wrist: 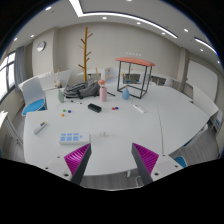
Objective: Unplug charger
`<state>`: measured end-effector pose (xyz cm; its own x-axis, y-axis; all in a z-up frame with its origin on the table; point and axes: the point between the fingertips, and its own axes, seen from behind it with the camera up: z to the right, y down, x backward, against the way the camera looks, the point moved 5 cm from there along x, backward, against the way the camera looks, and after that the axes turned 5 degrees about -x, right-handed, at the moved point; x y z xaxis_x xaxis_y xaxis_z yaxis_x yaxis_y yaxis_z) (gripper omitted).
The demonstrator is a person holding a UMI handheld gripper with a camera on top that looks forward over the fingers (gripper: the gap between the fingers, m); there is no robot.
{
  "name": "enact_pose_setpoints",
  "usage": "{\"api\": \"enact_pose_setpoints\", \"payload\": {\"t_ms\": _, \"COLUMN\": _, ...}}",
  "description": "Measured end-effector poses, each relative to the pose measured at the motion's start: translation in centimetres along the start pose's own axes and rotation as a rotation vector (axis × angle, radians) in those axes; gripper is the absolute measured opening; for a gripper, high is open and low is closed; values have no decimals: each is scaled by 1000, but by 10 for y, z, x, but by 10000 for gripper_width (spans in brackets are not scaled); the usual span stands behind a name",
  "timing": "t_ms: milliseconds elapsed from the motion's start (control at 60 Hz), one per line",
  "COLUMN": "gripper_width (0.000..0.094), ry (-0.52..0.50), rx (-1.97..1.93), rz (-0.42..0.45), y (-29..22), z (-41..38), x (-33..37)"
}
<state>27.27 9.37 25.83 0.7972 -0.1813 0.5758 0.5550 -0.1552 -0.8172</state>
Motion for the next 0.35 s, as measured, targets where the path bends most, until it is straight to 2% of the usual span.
{"api": "enact_pose_setpoints", "payload": {"t_ms": 167, "gripper_width": 854, "ry": 33, "rx": -32, "rz": -23, "y": 13, "z": 12, "x": 23}}
{"api": "enact_pose_setpoints", "payload": {"t_ms": 350, "gripper_width": 852, "ry": 27, "rx": -52, "rz": -36, "y": 21, "z": 15, "x": 13}}
